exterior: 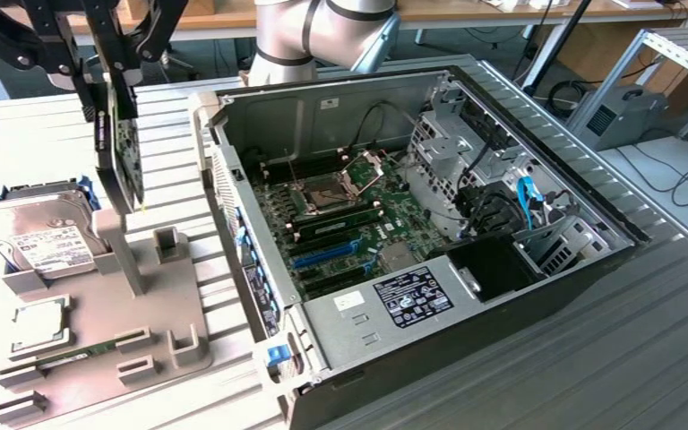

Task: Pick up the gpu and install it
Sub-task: 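Pick up the gpu and move the gpu toward the slot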

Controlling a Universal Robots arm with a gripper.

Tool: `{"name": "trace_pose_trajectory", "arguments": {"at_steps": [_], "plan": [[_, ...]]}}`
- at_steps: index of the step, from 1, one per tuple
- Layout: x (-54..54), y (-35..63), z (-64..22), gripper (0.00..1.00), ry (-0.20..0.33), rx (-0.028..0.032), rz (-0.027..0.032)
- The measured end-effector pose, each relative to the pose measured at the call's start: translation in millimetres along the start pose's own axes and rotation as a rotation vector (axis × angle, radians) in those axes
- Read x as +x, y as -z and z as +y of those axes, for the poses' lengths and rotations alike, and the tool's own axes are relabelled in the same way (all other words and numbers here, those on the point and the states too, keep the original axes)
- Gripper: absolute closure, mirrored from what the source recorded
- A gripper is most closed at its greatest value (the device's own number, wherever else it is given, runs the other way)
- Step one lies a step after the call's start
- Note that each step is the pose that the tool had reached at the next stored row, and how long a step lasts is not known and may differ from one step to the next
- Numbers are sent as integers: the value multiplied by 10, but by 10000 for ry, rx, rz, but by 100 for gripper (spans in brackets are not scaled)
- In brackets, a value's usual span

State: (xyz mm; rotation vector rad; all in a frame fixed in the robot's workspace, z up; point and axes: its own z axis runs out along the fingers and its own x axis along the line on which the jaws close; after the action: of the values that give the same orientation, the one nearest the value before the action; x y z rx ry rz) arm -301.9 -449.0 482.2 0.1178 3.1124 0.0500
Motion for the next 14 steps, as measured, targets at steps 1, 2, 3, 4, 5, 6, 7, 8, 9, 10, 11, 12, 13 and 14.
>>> {"name": "trace_pose_trajectory", "arguments": {"at_steps": [1,2,3,4,5,6,7,8,9,10,11,12,13,14], "plan": [[0,6,0,74,0,0,0],[0,10,0,74,0,0,0],[-1,16,0,74,1,0,0],[-1,23,1,74,0,0,0],[-1,34,1,74,0,0,0],[-1,43,2,74,0,1,1],[-2,57,2,74,0,1,1],[-2,67,2,74,0,1,1],[-2,76,3,74,0,2,1],[-4,136,5,74,0,0,0],[-4,137,5,74,0,0,0],[-81,37,-5,74,1,0,0],[-172,-51,-14,74,0,0,0],[-202,-82,-14,74,0,1,0]]}}
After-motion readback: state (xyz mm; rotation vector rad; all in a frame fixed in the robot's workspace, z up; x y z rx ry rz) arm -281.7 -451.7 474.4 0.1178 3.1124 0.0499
